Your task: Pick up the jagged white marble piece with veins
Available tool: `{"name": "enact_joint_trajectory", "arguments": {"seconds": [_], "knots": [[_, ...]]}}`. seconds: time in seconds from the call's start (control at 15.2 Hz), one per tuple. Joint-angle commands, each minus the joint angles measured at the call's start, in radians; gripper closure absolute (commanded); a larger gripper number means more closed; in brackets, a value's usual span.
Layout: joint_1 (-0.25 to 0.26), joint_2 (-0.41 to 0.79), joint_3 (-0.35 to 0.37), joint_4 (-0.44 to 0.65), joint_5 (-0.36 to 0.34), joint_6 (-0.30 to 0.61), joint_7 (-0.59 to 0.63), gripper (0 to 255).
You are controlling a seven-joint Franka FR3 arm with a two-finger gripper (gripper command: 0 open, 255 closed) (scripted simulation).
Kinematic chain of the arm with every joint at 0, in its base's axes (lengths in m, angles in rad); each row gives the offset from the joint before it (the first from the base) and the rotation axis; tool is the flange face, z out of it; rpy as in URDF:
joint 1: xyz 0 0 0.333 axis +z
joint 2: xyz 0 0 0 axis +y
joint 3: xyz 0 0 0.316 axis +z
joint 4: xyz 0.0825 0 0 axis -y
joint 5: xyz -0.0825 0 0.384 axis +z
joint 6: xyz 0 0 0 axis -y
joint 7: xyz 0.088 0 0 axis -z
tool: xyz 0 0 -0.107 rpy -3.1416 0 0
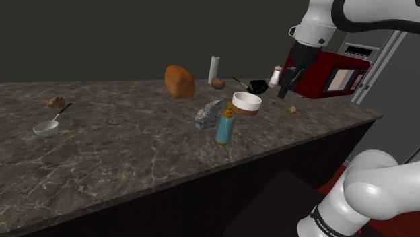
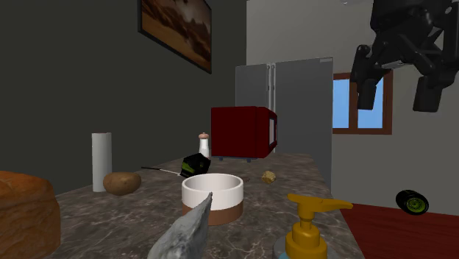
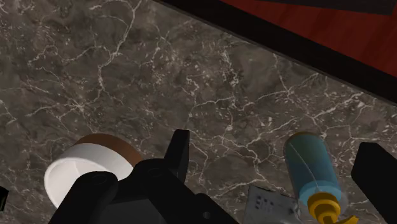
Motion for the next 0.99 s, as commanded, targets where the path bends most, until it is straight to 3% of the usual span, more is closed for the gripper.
{"name": "enact_joint_trajectory", "arguments": {"seconds": [0.0, 0.46, 0.92], "knots": [[0.000, 0.000, 0.000, 0.000, 0.000, 0.000, 0.000, 0], [0.030, 0.346, -0.041, 0.196, 0.005, 0.039, -0.140, 0], [0.055, 0.690, -0.051, 0.455, 0.023, 0.008, -0.273, 0]]}}
